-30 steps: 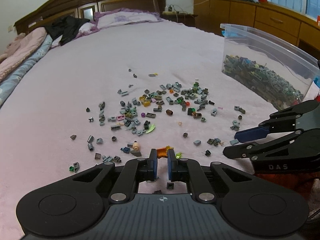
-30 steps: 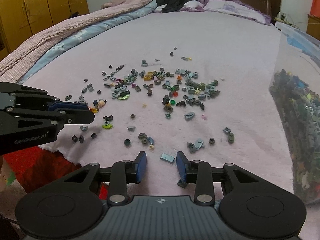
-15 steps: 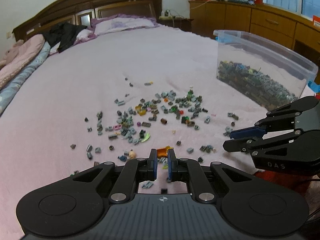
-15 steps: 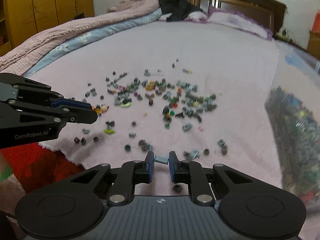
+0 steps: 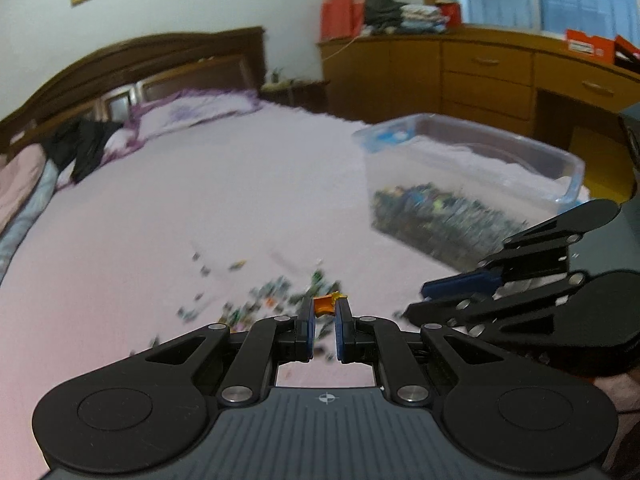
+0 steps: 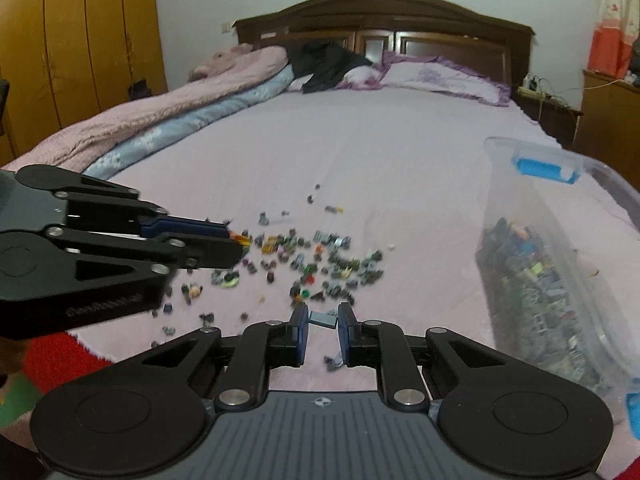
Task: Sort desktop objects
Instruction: 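Carry both held bricks over the clear box and lower them inside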
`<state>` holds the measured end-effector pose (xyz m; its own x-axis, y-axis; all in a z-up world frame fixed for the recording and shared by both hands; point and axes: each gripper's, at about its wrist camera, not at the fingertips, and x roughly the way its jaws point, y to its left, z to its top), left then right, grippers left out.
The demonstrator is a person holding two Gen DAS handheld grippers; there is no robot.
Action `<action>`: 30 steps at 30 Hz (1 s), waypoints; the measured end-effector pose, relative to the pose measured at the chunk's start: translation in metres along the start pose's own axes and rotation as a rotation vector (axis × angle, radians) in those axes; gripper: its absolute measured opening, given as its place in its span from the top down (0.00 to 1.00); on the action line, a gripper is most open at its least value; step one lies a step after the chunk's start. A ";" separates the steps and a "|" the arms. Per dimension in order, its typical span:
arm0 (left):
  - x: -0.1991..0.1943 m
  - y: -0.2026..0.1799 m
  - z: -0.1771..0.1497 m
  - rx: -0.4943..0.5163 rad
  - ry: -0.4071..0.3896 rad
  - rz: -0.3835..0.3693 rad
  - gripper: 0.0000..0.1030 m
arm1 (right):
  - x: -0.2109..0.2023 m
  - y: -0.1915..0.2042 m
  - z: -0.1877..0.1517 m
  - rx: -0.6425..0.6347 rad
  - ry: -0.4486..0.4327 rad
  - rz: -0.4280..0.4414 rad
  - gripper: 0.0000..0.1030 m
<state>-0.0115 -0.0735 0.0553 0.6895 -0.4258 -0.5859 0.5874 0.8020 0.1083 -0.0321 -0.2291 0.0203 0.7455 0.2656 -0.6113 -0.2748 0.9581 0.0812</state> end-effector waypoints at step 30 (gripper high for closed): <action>0.071 -0.085 0.102 0.081 -0.097 -0.217 0.89 | -0.071 -0.125 0.013 0.202 -0.205 -0.296 0.83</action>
<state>0.0311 -0.2148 0.0866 0.5787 -0.6255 -0.5233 0.7553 0.6532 0.0546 -0.0426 -0.3667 0.0637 0.8856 -0.0285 -0.4635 0.0796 0.9927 0.0910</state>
